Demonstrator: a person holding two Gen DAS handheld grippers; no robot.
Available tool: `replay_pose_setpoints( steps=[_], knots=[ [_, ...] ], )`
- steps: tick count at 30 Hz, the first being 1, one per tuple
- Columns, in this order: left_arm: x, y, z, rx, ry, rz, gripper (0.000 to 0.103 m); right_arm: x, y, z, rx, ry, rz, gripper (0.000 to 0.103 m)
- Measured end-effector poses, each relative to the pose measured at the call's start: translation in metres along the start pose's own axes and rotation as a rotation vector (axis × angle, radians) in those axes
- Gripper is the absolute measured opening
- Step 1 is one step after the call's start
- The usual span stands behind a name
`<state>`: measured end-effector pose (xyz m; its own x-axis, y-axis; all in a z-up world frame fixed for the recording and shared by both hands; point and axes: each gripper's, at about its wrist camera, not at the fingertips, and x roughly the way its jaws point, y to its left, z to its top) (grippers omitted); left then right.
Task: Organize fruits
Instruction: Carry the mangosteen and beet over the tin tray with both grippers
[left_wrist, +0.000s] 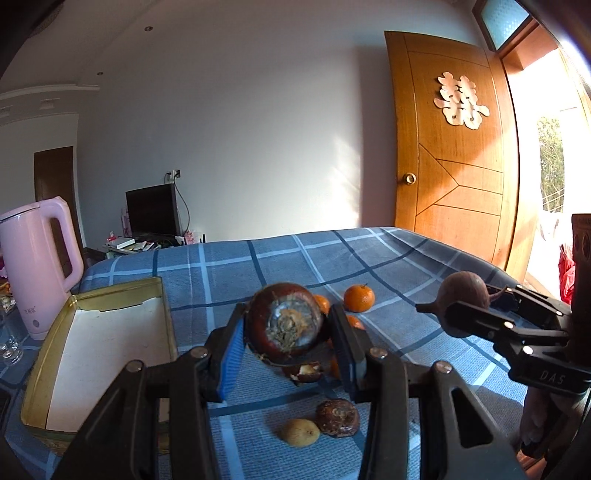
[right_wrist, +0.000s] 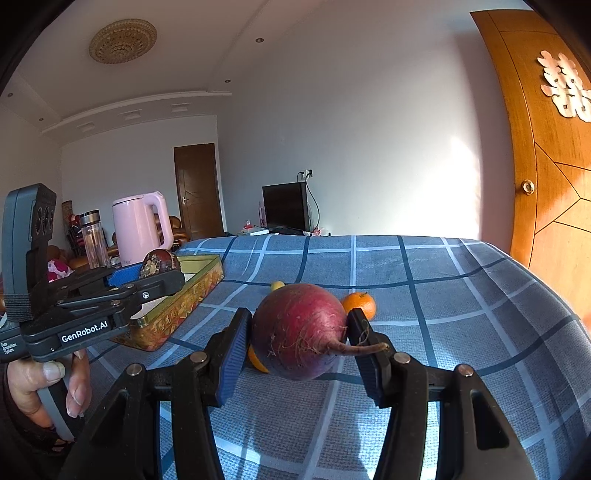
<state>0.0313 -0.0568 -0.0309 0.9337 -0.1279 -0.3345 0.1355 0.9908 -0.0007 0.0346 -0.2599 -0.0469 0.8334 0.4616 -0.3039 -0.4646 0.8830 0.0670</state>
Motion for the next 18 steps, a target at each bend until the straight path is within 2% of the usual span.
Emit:
replay_pose_setpoints(
  steps=[7,18],
  knots=[
    [0.001,0.038,0.001,-0.05,0.014,0.079,0.045,0.019,0.019,0.015,-0.029,0.018,0.042,0.055],
    [0.002,0.081,-0.005,-0.098,0.041,0.161,0.045,0.053,0.056,0.031,-0.067,0.06,0.101,0.055]
  ],
)
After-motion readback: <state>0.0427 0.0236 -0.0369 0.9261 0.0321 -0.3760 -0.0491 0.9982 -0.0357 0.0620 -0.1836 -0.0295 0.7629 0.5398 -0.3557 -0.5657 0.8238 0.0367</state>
